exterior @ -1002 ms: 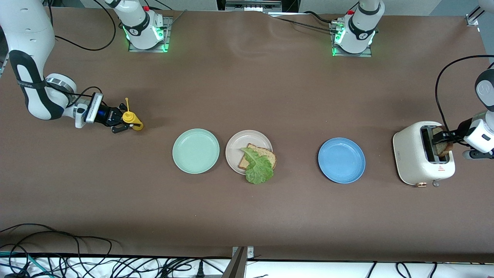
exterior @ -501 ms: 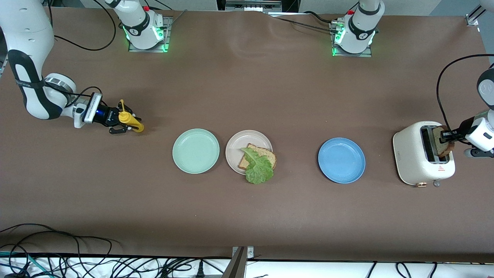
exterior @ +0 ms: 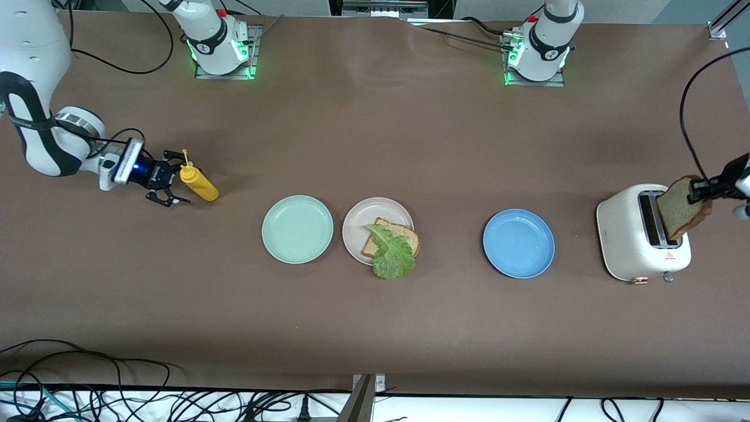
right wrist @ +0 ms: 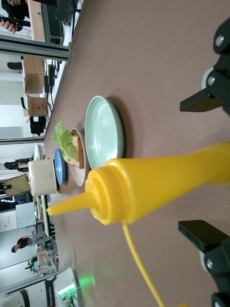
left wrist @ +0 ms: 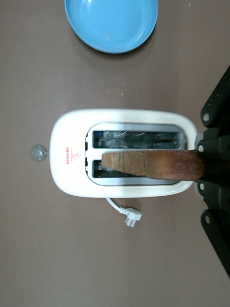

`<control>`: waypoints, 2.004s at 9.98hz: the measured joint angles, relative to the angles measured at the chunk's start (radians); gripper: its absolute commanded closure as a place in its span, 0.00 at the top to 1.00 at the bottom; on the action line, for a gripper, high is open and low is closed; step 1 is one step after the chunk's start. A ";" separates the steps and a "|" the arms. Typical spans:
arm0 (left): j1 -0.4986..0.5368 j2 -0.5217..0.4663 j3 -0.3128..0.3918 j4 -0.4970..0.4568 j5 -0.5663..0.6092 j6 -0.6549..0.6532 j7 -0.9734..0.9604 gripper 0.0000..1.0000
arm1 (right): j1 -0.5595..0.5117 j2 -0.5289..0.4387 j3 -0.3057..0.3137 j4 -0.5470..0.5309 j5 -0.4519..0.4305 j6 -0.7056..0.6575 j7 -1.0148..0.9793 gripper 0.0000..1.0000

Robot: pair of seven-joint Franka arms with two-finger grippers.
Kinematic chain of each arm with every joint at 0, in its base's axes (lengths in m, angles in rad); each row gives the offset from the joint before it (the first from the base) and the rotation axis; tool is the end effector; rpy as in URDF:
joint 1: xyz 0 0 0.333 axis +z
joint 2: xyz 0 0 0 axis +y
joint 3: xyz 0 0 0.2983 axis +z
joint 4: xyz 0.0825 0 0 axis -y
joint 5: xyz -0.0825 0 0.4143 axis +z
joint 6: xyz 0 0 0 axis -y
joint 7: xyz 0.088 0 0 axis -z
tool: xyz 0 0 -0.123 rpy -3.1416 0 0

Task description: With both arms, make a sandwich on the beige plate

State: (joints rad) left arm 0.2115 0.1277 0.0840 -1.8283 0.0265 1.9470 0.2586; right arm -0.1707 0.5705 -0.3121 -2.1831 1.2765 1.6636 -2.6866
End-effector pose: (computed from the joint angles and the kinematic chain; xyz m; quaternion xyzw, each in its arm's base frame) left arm 0.5944 0.1819 0.4157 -0.9997 -0.0132 0.0090 0.0158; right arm 0.4602 -0.1391 0.0787 -0.6590 -0.4933 -0.4197 0.3822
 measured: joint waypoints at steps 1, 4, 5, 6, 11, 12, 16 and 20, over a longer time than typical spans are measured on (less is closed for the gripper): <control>-0.015 -0.039 -0.003 0.001 0.000 -0.028 0.001 0.00 | -0.032 -0.001 -0.001 0.037 -0.054 0.000 0.046 1.00; -0.043 -0.078 -0.096 -0.002 -0.001 -0.055 -0.001 0.00 | -0.110 -0.005 -0.009 0.169 -0.204 -0.064 0.217 1.00; -0.047 -0.075 -0.157 -0.007 -0.022 -0.055 -0.012 0.00 | -0.118 -0.006 -0.014 0.210 -0.242 -0.083 0.261 1.00; -0.054 -0.068 -0.206 -0.015 -0.087 -0.055 -0.033 0.00 | -0.119 -0.007 -0.017 0.247 -0.267 -0.089 0.297 1.00; -0.125 0.106 -0.236 -0.060 -0.651 -0.053 -0.061 0.00 | -0.116 -0.009 -0.016 0.363 -0.323 -0.144 0.398 1.00; -0.170 0.152 -0.237 -0.055 -0.769 -0.049 -0.064 0.00 | -0.116 -0.009 -0.015 0.365 -0.323 -0.144 0.399 1.00; -0.402 0.372 -0.242 0.084 -1.115 0.031 -0.085 0.00 | -0.115 -0.006 -0.014 0.435 -0.337 -0.168 0.531 1.00; -0.516 0.531 -0.241 0.236 -1.237 0.169 -0.099 0.00 | -0.080 -0.012 -0.005 0.646 -0.443 -0.206 0.934 1.00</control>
State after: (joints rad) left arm -0.3045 0.6583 -0.1570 -1.5920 -1.2104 2.1160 0.1600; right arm -0.2507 0.5587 -0.3172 -1.5368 0.8330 1.4576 -1.7525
